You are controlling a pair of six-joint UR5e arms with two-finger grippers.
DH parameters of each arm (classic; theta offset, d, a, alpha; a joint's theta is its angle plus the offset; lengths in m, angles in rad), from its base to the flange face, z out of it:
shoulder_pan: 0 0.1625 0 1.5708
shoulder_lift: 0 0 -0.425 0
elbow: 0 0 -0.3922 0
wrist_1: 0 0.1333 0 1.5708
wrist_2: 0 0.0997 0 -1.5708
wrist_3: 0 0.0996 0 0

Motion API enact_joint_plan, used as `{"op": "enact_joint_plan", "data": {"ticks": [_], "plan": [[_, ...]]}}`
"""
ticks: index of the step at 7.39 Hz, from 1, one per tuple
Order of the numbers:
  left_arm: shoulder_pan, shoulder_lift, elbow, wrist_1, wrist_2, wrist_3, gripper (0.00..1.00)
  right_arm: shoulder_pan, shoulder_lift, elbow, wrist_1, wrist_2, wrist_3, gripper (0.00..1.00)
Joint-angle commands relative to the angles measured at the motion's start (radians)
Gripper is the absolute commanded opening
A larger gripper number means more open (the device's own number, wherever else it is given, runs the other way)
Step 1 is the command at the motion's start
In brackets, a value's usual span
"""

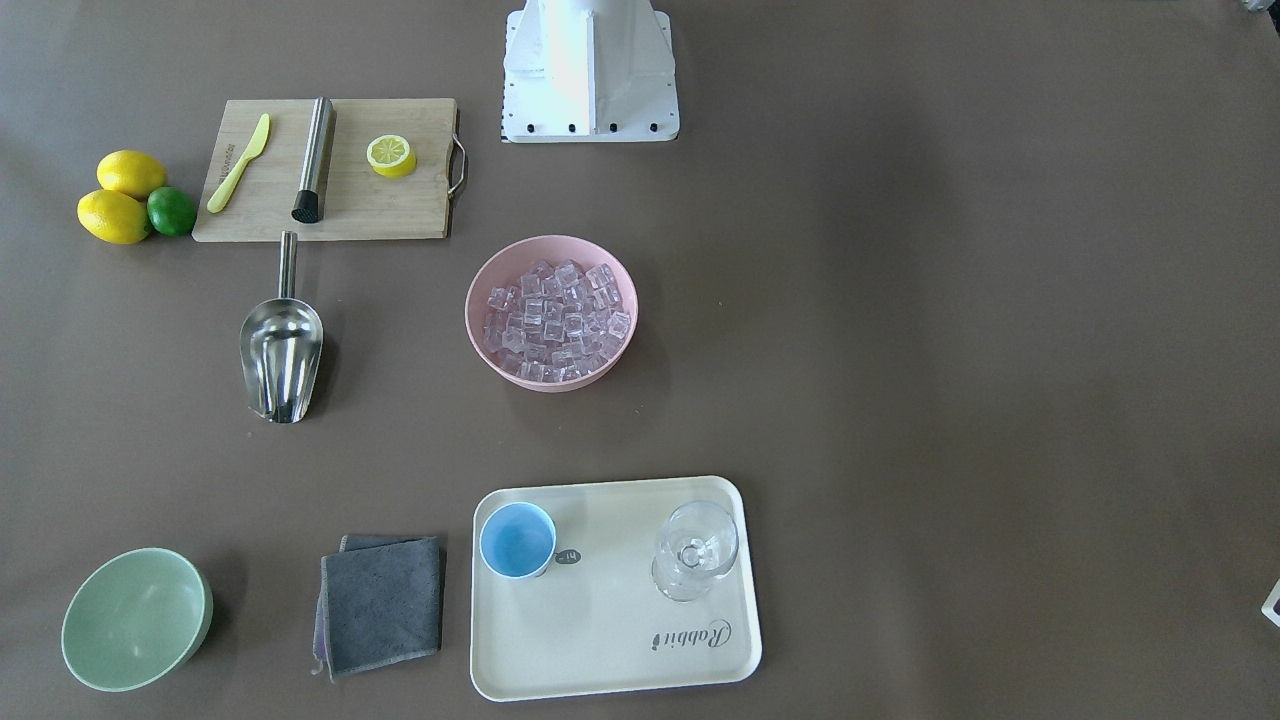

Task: Put ice in cup with scoop

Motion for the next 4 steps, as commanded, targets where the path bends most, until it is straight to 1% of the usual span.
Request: {"op": "enact_joint_plan", "data": {"ticks": [1,3,4], "plan": [[-0.015,-0.003,-0.001,0.009,-0.028,0.021,0.98,0.000,-0.010,0.002,0.005,0.003,-0.005,1.00],[-0.017,-0.005,-0.001,0.009,-0.039,0.014,0.98,0.000,-0.012,0.008,0.007,0.002,-0.002,1.00],[-0.015,-0.012,0.004,0.008,-0.065,0.013,0.98,0.000,-0.012,0.008,0.007,0.002,-0.002,1.00]]}}
